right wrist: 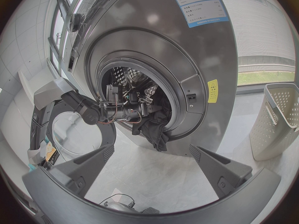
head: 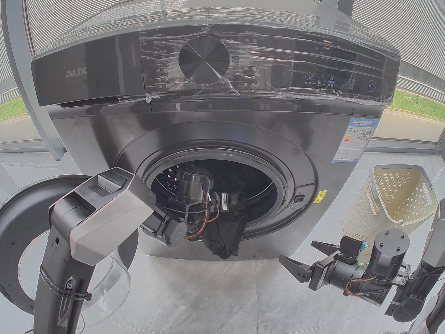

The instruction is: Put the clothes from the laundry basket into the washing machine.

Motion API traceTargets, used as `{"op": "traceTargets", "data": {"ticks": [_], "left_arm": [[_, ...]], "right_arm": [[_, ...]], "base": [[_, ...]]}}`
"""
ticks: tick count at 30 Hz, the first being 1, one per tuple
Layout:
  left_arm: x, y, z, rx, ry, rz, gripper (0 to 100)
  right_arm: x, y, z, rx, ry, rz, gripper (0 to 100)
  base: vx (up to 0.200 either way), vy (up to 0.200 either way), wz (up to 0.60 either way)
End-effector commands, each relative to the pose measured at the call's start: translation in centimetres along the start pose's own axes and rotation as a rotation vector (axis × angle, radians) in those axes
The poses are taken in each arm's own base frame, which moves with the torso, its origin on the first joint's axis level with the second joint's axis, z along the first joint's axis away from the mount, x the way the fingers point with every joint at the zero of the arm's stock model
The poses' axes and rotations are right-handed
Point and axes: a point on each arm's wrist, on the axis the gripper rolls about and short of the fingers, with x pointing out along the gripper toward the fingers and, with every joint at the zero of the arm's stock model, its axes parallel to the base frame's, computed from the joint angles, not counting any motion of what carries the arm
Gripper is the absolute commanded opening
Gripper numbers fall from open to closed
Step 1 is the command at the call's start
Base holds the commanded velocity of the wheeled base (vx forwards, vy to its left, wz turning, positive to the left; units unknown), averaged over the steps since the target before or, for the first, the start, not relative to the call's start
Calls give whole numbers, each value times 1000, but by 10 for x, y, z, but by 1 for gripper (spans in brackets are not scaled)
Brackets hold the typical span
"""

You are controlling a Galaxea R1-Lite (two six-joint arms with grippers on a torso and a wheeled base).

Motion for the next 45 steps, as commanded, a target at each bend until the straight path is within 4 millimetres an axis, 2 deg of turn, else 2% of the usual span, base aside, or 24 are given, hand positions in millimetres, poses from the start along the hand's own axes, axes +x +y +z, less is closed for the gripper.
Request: {"op": "traceTargets", "data": {"ticks": [1, 8, 21, 22, 28, 36, 39, 45], "left_arm": [[-8, -2, -7, 23, 39, -5, 100], [1, 2, -32, 51, 88, 6, 100], [6, 4, -44, 60, 109, 10, 100], [7, 4, -45, 61, 112, 11, 0], [10, 3, -44, 57, 100, 7, 0], [12, 2, -23, 34, 18, 9, 0], [5, 0, -17, 30, 19, 4, 0], [1, -3, -19, 35, 25, -9, 0]], "right_arm": [[0, 0, 0, 0, -7, 3, 100], [1, 0, -1, -1, 0, 1, 100], [1, 0, -1, 0, -2, 3, 100], [1, 0, -1, 0, -2, 3, 100], [2, 1, 0, -1, -3, 5, 100], [1, 1, 0, 0, -5, 6, 100], [1, 1, 0, 0, -5, 6, 100], [1, 1, 0, 0, -6, 6, 100]], "base": [[0, 0, 0], [0, 0, 0], [0, 0, 0], [0, 0, 0], [0, 0, 0], [0, 0, 0], [0, 0, 0], [0, 0, 0]]}}
